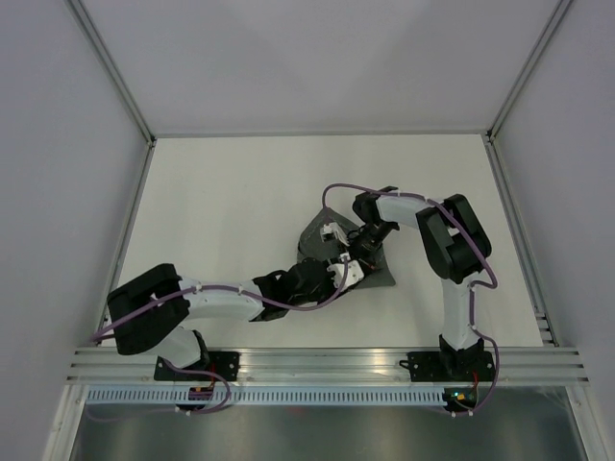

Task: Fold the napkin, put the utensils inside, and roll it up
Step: Roll the napkin at the center of the board.

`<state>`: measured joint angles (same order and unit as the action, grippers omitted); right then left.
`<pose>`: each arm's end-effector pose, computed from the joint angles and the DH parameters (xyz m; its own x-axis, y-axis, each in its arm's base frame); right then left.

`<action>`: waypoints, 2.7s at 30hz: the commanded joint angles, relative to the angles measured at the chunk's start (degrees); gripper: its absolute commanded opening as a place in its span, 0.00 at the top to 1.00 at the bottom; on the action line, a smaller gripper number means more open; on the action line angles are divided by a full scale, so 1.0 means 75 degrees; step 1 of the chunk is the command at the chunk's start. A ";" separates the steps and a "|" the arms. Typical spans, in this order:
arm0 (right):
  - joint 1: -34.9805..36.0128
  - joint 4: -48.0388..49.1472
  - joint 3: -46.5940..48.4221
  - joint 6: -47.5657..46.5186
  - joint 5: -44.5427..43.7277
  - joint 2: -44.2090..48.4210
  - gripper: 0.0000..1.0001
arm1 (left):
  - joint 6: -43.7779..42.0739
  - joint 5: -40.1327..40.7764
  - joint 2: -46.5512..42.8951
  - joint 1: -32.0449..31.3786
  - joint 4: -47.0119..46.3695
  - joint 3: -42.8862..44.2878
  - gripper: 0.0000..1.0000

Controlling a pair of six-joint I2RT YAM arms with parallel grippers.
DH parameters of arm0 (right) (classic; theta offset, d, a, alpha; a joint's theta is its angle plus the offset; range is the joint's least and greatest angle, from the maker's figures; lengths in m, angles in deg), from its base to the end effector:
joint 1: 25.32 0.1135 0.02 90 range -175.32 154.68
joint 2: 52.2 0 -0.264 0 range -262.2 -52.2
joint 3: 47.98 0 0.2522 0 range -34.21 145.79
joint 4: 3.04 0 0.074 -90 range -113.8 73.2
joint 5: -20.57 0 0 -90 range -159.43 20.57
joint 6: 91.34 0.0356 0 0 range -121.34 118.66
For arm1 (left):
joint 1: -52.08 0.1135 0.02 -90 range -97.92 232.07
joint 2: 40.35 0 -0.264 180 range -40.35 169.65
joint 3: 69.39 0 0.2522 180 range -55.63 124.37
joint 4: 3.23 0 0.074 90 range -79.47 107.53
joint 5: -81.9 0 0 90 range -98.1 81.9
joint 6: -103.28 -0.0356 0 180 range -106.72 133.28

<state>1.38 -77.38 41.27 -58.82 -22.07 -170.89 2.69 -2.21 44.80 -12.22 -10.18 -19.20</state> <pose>0.2947 0.1775 0.1258 -0.3418 -0.8113 -0.4744 -0.8111 -0.0003 0.5849 0.1338 -0.2696 0.1807 -0.0427 0.5102 -0.8590 0.8799 0.4265 0.2096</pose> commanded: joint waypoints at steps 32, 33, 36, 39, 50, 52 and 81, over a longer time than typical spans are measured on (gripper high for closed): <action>0.0003 0.0237 0.0119 0.0175 -0.1345 -0.1073 0.77 | -0.0558 -0.2365 0.2089 0.0286 0.0803 0.0990 0.98; -0.0009 0.0272 0.0119 0.0175 -0.1275 -0.0980 0.71 | -0.0464 -0.2866 0.2101 0.0461 0.0897 0.1037 0.98; -0.0114 0.0401 0.0072 0.0292 -0.1146 -0.0722 0.59 | -0.0125 -0.3793 0.2089 0.0848 0.1039 0.1026 0.98; -0.0231 0.0424 0.0107 0.0385 -0.1006 -0.0406 0.49 | 0.0110 -0.4334 0.2159 0.1141 0.1085 0.1026 0.98; -0.1202 0.0600 0.0611 0.0913 -0.0034 0.0790 0.38 | 0.0813 -0.5683 0.2803 0.1728 0.1144 0.1284 0.98; -0.1402 0.0705 0.0658 0.0960 0.0084 0.1059 0.38 | 0.0942 -0.5941 0.2979 0.1869 0.1144 0.1354 0.98; 0.1467 0.7197 -0.6876 0.1253 -0.3794 0.7529 0.29 | 0.2162 -0.6785 0.4620 0.2725 0.2703 0.2620 0.98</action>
<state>10.67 -31.83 -8.78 -50.56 -45.85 -115.13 18.65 -59.10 74.35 8.48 1.23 2.42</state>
